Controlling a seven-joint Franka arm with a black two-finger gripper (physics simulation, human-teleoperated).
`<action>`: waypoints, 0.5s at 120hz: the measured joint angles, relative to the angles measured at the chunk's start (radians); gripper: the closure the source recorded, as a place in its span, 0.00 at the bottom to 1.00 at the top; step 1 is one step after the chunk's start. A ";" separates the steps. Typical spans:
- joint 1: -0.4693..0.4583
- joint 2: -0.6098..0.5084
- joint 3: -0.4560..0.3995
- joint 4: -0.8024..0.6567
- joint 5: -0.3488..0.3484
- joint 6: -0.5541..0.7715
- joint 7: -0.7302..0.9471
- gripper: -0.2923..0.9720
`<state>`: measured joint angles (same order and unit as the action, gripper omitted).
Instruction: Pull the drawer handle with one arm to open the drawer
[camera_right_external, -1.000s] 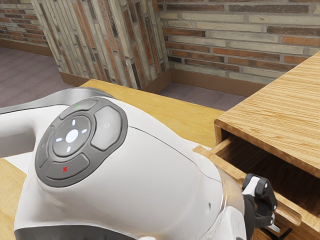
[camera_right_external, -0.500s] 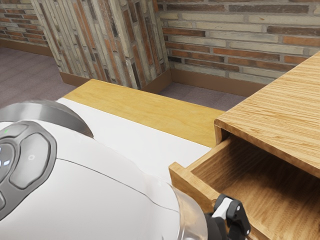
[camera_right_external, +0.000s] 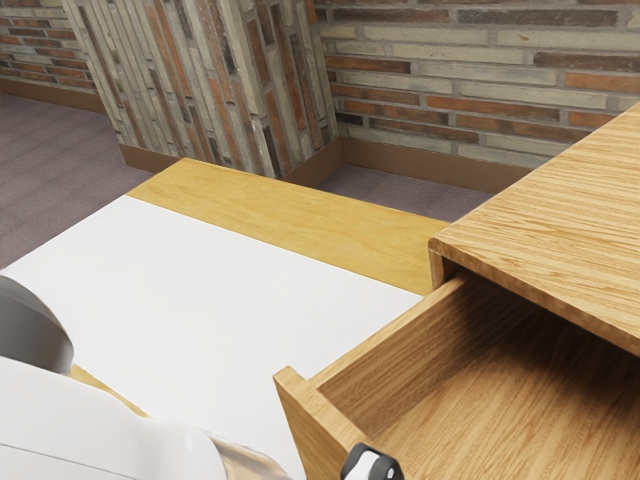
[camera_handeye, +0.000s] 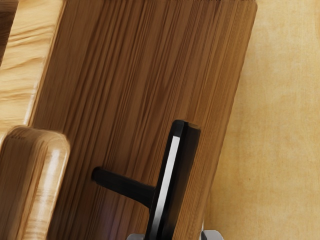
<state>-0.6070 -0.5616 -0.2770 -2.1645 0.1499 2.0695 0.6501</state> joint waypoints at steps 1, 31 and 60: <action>0.001 -0.002 -0.001 -0.001 -0.002 0.000 0.000 0.71; 0.052 -0.034 -0.051 -0.019 -0.057 -0.013 0.008 0.61; 0.070 -0.061 -0.066 -0.024 -0.088 -0.032 0.017 0.66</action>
<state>-0.5368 -0.6222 -0.3430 -2.1890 0.0623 2.0372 0.6672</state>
